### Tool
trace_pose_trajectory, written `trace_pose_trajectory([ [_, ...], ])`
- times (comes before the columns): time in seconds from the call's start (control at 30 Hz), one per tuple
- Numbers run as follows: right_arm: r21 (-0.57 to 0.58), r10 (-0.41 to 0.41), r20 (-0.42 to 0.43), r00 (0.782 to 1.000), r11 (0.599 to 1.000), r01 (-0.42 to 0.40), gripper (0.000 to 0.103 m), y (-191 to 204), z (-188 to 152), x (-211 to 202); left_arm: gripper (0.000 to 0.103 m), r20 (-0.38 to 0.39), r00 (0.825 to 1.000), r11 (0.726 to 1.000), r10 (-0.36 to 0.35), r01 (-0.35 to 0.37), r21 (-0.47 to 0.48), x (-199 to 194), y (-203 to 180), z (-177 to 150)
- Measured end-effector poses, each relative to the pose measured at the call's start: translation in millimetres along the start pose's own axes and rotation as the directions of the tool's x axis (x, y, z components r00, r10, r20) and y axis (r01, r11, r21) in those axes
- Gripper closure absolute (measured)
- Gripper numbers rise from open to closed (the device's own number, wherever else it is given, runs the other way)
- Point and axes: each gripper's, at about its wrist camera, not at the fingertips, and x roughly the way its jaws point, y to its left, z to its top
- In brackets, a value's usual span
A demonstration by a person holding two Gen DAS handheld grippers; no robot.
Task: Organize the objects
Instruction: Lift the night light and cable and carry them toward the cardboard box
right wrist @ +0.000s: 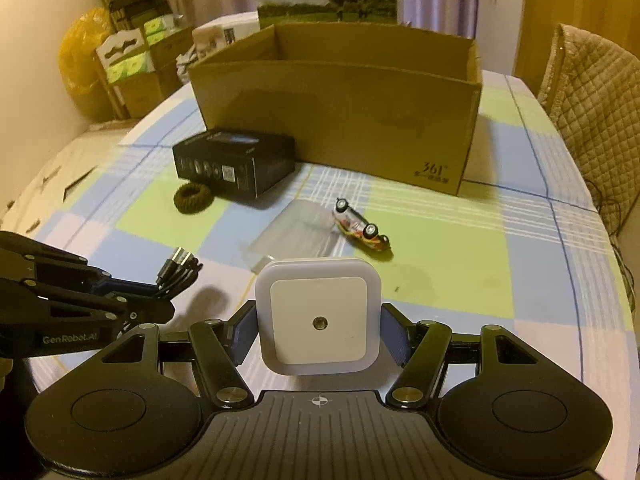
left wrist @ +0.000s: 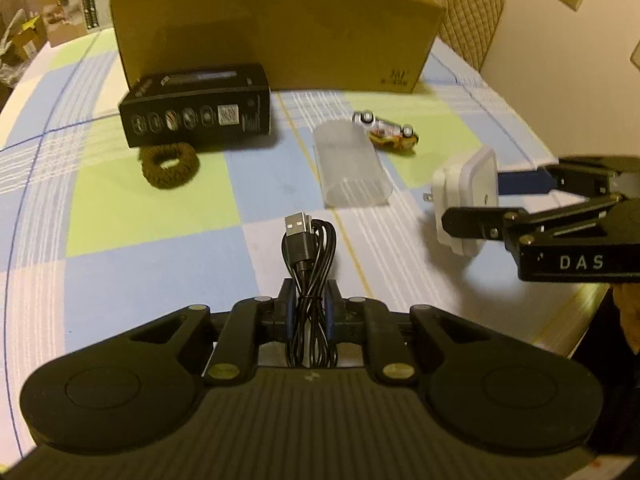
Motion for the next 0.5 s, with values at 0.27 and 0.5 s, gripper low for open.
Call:
trace_pose_trajectory([
  [0.27,0.023,-0.009,0.045,0.999,1.0,0.008,0.041,3.4,4.0,-28.6,0.092,0.049,0.999,0.999,0.015,-0.013,-0.038,-32.2,-8.9,3.2],
  [0.5,0.042,-0.017,0.08,0.997,0.999,0.014,0.041,7.7,5.2,-54.8,0.092,0.088,0.996,0.998,0.023,-0.017,-0.068,-57.8,-12.7,1.0],
])
